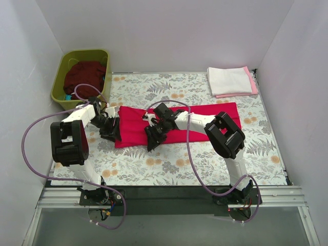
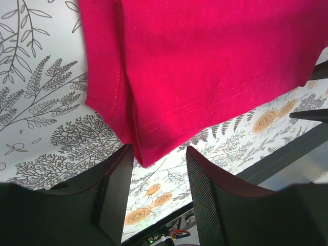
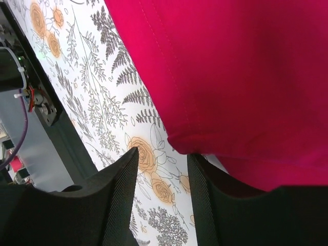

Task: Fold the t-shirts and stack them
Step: Fold the tshirt

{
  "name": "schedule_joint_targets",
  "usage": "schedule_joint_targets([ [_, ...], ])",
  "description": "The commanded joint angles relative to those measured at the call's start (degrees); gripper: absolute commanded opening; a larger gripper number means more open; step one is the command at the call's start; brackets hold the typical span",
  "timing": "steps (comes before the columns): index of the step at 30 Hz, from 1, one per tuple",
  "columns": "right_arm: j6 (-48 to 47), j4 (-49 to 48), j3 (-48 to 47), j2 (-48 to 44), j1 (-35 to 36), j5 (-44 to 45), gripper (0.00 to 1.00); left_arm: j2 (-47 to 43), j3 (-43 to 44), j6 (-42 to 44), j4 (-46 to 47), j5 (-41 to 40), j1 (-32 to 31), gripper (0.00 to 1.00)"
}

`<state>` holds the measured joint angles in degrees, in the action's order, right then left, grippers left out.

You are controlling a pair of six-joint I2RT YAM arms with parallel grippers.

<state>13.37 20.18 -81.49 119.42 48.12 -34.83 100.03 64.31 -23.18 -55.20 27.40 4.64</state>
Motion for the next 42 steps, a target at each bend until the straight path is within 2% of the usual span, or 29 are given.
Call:
schedule_joint_targets([
  [1, 0.87, -1.20, -2.97, -0.06, -0.22, 0.11, 0.49, -2.56, 2.13, 0.33, 0.44, -0.24, -0.34, 0.45],
  [5, 1.57, -1.20, -4.55, -0.24, -1.27, 0.29, 0.43, -2.64, 2.74, 0.42, 0.09, -0.33, -0.34, 0.45],
  [8, 2.01, -1.29, -5.52, 0.55, -2.23, 0.90, 0.22, -2.47, 3.27, 0.50, 0.00, -0.33, -0.42, 0.45],
  [9, 2.19, -1.11, -5.61, 1.16, -2.59, 0.82, 0.09, -2.47, 3.53, 0.50, -0.08, -0.41, -0.34, 0.45],
  [10, 2.37, -1.11, -5.69, 1.26, -2.85, 0.90, 0.02, -2.30, 3.80, 0.50, -0.26, -0.33, -0.34, 0.45],
  [18, 2.28, -1.20, -5.08, 0.12, -4.79, -0.23, 0.01, -1.24, 4.86, 2.17, -1.57, 0.81, -0.34, 0.44],
  [19, 2.28, -1.20, -5.43, 0.29, -4.87, -0.76, 0.02, -1.15, 4.94, 2.35, -1.58, 0.90, -0.34, 0.44],
  [20, 2.63, -1.20, -5.69, 0.55, -4.88, -1.72, 0.12, -1.06, 4.86, 2.35, -1.58, 0.90, -0.34, 0.44],
  [21, 2.72, -1.20, -5.78, 0.99, -4.79, -2.17, 0.27, -1.15, 4.86, 2.26, -1.32, 0.90, -0.34, 0.44],
  [24, 3.42, -1.46, -6.13, 2.13, -4.61, -3.05, 0.41, -1.06, 4.94, 2.26, -1.40, 0.82, -0.34, 0.44],
  [35, 6.14, -4.10, -4.47, 2.14, -4.35, -8.14, 0.51, -1.59, 3.98, 2.53, -1.14, 0.29, -0.34, 0.44],
  [39, 7.90, -7.00, -2.80, 0.47, -4.35, -10.87, 0.67, -1.50, 3.89, 2.70, -1.14, 0.37, -0.34, 0.44],
  [42, 8.87, -7.88, -3.23, 0.99, -4.35, -11.14, 0.69, -1.68, 3.80, 2.79, -1.05, 0.38, -0.34, 0.44],
])
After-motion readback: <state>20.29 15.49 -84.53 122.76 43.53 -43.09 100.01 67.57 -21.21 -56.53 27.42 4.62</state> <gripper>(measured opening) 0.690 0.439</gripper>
